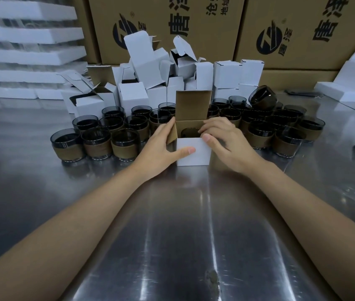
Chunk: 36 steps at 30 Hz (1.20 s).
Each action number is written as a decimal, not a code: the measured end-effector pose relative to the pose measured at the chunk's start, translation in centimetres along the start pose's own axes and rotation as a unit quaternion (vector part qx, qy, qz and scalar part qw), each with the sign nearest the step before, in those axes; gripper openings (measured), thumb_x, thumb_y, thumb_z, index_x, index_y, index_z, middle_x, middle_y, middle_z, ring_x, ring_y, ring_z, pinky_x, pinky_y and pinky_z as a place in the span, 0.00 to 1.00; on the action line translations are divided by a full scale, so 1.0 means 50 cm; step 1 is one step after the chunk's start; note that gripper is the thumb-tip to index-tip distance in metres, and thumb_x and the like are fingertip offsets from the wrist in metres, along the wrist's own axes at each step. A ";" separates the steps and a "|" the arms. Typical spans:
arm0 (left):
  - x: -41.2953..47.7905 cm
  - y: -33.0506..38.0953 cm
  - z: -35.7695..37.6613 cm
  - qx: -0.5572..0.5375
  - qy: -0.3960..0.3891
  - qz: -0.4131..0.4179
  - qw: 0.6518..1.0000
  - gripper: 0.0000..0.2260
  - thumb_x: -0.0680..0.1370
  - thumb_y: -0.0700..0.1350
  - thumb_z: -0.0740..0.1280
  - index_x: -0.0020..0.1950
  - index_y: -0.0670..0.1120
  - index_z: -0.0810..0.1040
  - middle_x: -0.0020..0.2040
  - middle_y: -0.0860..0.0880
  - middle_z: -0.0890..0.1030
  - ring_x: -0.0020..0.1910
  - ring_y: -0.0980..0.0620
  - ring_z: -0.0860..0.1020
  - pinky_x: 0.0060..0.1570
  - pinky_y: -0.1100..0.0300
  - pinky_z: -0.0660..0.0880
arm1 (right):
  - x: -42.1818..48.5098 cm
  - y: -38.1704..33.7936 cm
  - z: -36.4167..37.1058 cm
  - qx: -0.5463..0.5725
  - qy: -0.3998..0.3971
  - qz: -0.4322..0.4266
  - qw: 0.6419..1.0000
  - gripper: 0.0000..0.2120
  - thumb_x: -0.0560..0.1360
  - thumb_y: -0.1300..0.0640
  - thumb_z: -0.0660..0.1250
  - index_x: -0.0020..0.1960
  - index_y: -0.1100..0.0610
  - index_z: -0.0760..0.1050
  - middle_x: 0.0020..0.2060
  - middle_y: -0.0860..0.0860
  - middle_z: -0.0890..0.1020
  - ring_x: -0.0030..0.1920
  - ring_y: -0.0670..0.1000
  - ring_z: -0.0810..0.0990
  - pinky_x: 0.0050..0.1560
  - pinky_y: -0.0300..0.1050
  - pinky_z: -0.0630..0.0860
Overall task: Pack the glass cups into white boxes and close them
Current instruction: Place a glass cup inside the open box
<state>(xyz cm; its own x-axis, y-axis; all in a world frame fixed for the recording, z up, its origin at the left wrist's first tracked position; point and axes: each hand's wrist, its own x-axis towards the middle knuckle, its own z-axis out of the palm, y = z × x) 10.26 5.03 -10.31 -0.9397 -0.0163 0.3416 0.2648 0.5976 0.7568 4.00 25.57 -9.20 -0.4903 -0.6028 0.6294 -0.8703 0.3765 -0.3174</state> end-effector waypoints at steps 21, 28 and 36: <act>-0.008 0.030 0.020 -0.166 0.156 0.143 0.963 0.23 0.79 0.41 0.67 0.69 0.55 0.62 0.70 0.49 0.60 0.71 0.54 0.67 0.69 0.55 0.70 | -0.007 -0.020 0.034 0.121 0.095 0.051 0.987 0.16 0.81 0.56 0.56 0.66 0.58 0.72 0.59 0.50 0.78 0.63 0.48 0.74 0.64 0.43 0.69; -0.009 0.032 0.023 -0.138 0.160 0.138 0.968 0.18 0.79 0.43 0.66 0.68 0.44 0.67 0.65 0.48 0.64 0.70 0.54 0.68 0.69 0.55 0.69 | -0.001 -0.022 0.029 0.130 0.113 0.079 0.982 0.16 0.81 0.58 0.53 0.58 0.61 0.78 0.53 0.51 0.82 0.58 0.51 0.77 0.61 0.49 0.72; -0.004 0.029 0.008 0.064 0.127 0.130 0.981 0.13 0.83 0.39 0.56 0.56 0.40 0.80 0.57 0.48 0.79 0.67 0.55 0.67 0.64 0.72 0.57 | 0.000 -0.021 0.031 0.154 0.126 0.104 0.974 0.12 0.81 0.60 0.55 0.57 0.60 0.77 0.52 0.50 0.83 0.58 0.53 0.78 0.60 0.56 0.73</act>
<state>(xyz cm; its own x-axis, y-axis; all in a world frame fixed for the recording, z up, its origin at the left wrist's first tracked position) 10.74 6.21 -9.48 -0.7552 -0.0394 0.6543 0.4441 0.7034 0.5550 4.82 24.06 -9.96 -0.6648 -0.3288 0.6708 -0.7446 0.2197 -0.6303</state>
